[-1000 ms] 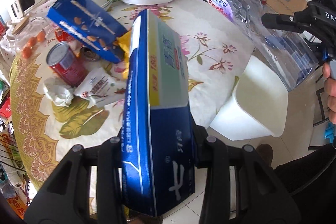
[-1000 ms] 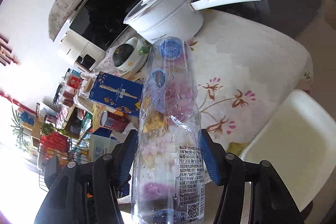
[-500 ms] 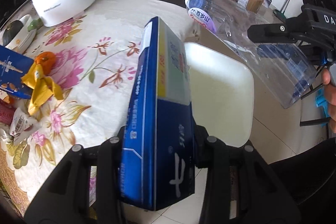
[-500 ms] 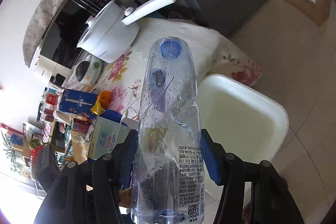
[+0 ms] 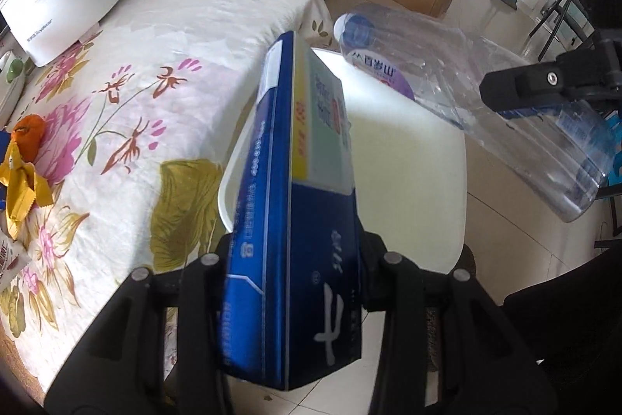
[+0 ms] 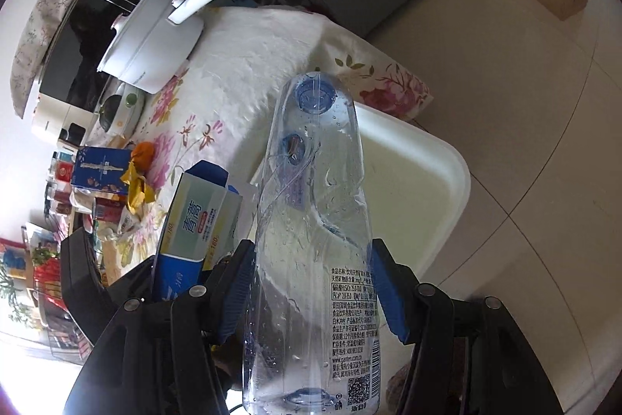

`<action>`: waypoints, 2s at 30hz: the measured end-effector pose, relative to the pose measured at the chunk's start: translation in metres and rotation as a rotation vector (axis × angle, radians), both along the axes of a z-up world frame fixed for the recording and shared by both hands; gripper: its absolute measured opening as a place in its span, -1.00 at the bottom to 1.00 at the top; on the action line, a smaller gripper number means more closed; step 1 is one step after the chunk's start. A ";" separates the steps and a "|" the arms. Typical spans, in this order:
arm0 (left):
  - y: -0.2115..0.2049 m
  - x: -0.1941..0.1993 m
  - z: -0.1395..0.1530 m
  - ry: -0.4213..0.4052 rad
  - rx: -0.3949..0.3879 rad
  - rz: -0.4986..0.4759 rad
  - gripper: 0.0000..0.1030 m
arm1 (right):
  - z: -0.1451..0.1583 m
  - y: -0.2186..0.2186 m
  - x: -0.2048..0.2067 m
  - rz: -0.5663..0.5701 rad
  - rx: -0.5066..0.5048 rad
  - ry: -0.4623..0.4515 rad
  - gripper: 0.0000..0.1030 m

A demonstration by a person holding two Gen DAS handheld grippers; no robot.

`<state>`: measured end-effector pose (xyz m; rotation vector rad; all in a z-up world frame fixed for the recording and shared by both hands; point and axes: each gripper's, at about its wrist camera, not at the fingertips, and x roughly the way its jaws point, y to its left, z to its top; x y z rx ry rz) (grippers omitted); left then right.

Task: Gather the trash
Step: 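Carry the carton and bottle over the white bin with both grippers, then open both grippers to drop the carton and bottle into the bin, then move the left gripper to the crumpled tissue and close on it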

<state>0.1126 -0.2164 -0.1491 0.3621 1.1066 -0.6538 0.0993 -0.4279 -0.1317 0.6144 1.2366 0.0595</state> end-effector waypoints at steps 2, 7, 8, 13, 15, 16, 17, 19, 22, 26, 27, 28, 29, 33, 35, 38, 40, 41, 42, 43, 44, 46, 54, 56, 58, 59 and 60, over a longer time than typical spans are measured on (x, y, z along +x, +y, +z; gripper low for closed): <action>-0.003 0.000 -0.004 0.002 -0.002 -0.005 -0.08 | -0.004 0.000 0.000 0.001 -0.010 0.013 0.17; -0.008 -0.001 -0.004 -0.026 0.002 -0.010 0.33 | -0.014 0.001 0.002 0.008 -0.060 0.042 0.17; -0.008 -0.001 -0.003 -0.025 0.000 -0.010 0.44 | -0.015 0.001 0.002 0.010 -0.070 0.044 0.17; -0.003 0.000 0.003 -0.022 0.005 -0.005 0.55 | -0.024 -0.003 0.005 0.001 -0.083 0.070 0.17; 0.002 0.002 0.004 -0.015 0.005 0.010 0.56 | -0.027 -0.005 0.006 -0.003 -0.088 0.082 0.17; 0.006 0.003 0.005 -0.011 0.005 0.021 0.56 | -0.028 -0.005 0.008 -0.005 -0.089 0.088 0.17; 0.010 0.005 0.006 -0.007 0.003 0.030 0.56 | -0.030 -0.005 0.009 -0.006 -0.091 0.092 0.17; 0.018 0.006 0.009 -0.004 -0.002 0.050 0.56 | -0.032 -0.004 0.012 -0.002 -0.096 0.100 0.17; 0.030 0.008 0.016 -0.009 -0.005 0.076 0.56 | -0.033 0.001 0.017 0.009 -0.105 0.106 0.17; 0.049 0.011 0.027 -0.018 -0.021 0.115 0.57 | -0.038 0.007 0.024 0.014 -0.114 0.122 0.18; 0.055 0.012 0.030 -0.020 -0.024 0.125 0.57 | -0.039 0.008 0.026 0.014 -0.115 0.125 0.19; 0.060 0.012 0.032 -0.022 -0.026 0.134 0.57 | -0.039 0.010 0.028 0.010 -0.111 0.125 0.19; 0.065 0.013 0.034 -0.024 -0.027 0.142 0.58 | -0.038 0.011 0.029 0.005 -0.108 0.120 0.22; 0.090 0.016 0.041 -0.022 -0.041 0.183 0.64 | -0.017 0.020 0.035 0.001 -0.132 0.053 0.55; 0.103 0.018 0.045 -0.023 -0.051 0.206 0.68 | -0.005 0.029 0.037 0.017 -0.161 0.020 0.57; 0.123 0.020 0.050 -0.025 -0.058 0.239 0.69 | 0.009 0.046 0.039 0.045 -0.205 -0.018 0.59; 0.136 0.021 0.053 -0.028 -0.061 0.265 0.70 | 0.015 0.056 0.040 0.061 -0.224 -0.037 0.60; 0.142 0.021 0.054 -0.031 -0.062 0.277 0.72 | 0.017 0.060 0.040 0.068 -0.232 -0.046 0.60; 0.149 0.021 0.055 -0.034 -0.064 0.292 0.72 | 0.020 0.065 0.041 0.074 -0.241 -0.056 0.61; 0.155 0.022 0.057 -0.037 -0.066 0.305 0.75 | 0.022 0.070 0.041 0.081 -0.249 -0.066 0.61; 0.162 0.022 0.058 -0.040 -0.069 0.318 0.78 | 0.024 0.074 0.042 0.086 -0.255 -0.073 0.62; 0.176 0.022 0.060 -0.048 -0.069 0.350 0.84 | 0.028 0.083 0.043 0.097 -0.266 -0.088 0.63; 0.234 0.022 0.063 -0.079 -0.064 0.464 0.99 | 0.037 0.116 0.051 0.129 -0.306 -0.125 0.65; 0.248 0.022 0.062 -0.090 -0.061 0.499 0.99 | 0.038 0.126 0.053 0.138 -0.305 -0.133 0.66; 0.263 0.022 0.062 -0.102 -0.057 0.534 0.99 | 0.040 0.137 0.056 0.151 -0.309 -0.144 0.67; 0.271 0.021 0.063 -0.106 -0.059 0.549 0.99 | 0.040 0.142 0.057 0.157 -0.313 -0.149 0.69; 0.279 0.020 0.063 -0.108 -0.060 0.566 0.99 | 0.041 0.148 0.058 0.165 -0.319 -0.155 0.70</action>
